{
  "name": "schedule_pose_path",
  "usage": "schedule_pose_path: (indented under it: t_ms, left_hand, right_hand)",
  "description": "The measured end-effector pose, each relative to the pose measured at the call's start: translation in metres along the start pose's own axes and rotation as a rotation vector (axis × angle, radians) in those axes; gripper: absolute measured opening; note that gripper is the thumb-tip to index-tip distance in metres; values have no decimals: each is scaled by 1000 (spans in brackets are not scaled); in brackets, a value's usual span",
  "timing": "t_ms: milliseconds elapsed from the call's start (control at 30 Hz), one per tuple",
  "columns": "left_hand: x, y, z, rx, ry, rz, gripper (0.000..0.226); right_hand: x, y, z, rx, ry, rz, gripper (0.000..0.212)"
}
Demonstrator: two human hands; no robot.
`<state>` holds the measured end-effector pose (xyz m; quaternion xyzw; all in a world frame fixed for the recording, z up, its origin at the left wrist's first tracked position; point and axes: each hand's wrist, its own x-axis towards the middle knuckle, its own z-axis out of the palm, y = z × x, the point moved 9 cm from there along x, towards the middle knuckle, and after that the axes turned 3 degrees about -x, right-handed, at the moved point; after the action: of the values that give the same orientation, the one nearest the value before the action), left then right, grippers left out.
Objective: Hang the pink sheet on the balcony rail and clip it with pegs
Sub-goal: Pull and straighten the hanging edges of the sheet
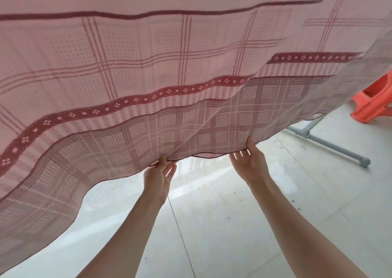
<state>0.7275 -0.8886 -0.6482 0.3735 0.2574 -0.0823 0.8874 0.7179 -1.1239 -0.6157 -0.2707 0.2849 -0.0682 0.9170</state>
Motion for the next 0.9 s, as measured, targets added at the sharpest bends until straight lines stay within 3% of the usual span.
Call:
schedule_pose_path:
  t_ms: [200, 433, 533, 667, 900]
  left_hand:
    - [-7, -19, 19, -8, -8, 26, 17]
    - [8, -45, 43, -271, 49, 152, 18]
    - [6, -73, 79, -327, 26, 202, 13]
    - [0, -136, 156, -265, -70, 219, 14]
    - [-14, -207, 226, -250, -30, 189, 11]
  right_hand:
    - [5, -45, -17, -30, 5, 5, 7]
    - [50, -92, -41, 35, -136, 75, 11]
    - [75, -123, -47, 55, -217, 110, 20]
    - [102, -154, -66, 53, -291, 146, 13]
    - [127, -197, -101, 36, -306, 178, 13]
